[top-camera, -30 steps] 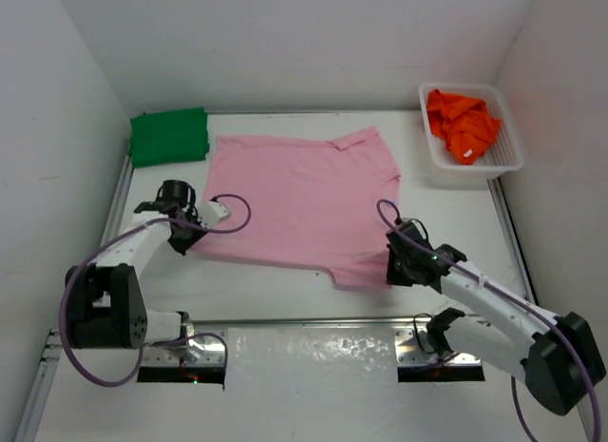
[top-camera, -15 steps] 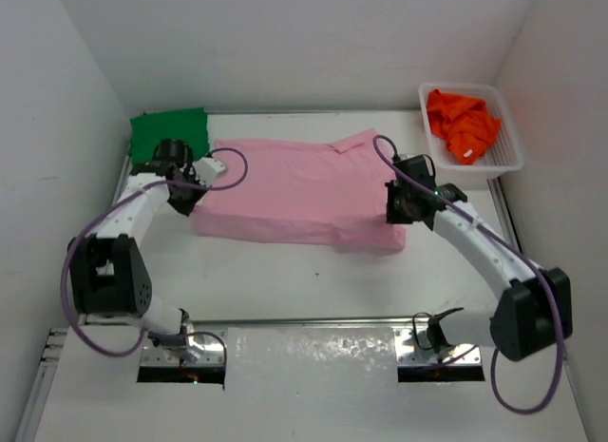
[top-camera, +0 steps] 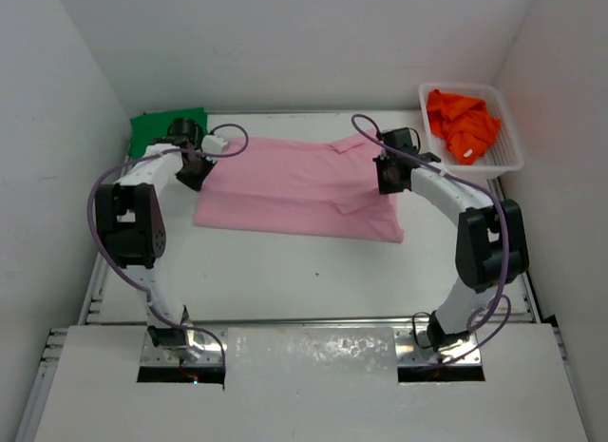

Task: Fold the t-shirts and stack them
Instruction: Fold the flattened tshirt in 1/3 of the way

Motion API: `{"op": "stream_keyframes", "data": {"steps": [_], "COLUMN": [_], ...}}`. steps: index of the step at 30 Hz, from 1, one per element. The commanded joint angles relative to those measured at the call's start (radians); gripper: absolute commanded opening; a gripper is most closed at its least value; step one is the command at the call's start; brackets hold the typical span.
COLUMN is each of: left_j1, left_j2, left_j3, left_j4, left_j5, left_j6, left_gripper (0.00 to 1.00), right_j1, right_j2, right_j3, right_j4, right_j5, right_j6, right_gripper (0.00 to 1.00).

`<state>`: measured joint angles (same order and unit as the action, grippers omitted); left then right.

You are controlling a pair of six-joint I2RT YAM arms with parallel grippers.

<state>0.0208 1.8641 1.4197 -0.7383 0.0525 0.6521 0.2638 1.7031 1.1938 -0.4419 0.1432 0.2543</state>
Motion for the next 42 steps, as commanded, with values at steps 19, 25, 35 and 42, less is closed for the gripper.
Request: {"op": "stream_keyframes", "data": {"steps": [19,25,35,42], "left_j1": [-0.001,0.053,0.082,0.080], "left_j2": [0.196,0.201,0.043,0.070], "left_j3": [0.140,0.258,-0.040,-0.093], "left_j4": [0.126,0.088,-0.006,0.037], "left_j5": [-0.155,-0.117,0.127,0.188], "left_j6": [-0.135,-0.209,-0.189,-0.218], "left_gripper": [0.23,0.54,0.59,0.61], "right_j1": [-0.060,-0.077,-0.112,-0.169], "right_j2": [0.317,0.340,-0.029,-0.017], "right_j3": [0.334,0.437,-0.043,-0.223], "right_j4": [-0.063,-0.176,-0.095,-0.009], "right_j5": [-0.030,0.009,-0.132,-0.237], "right_j6": [-0.127,-0.096,0.049,0.125], "right_gripper": [0.29,0.55,0.61,0.62]}}
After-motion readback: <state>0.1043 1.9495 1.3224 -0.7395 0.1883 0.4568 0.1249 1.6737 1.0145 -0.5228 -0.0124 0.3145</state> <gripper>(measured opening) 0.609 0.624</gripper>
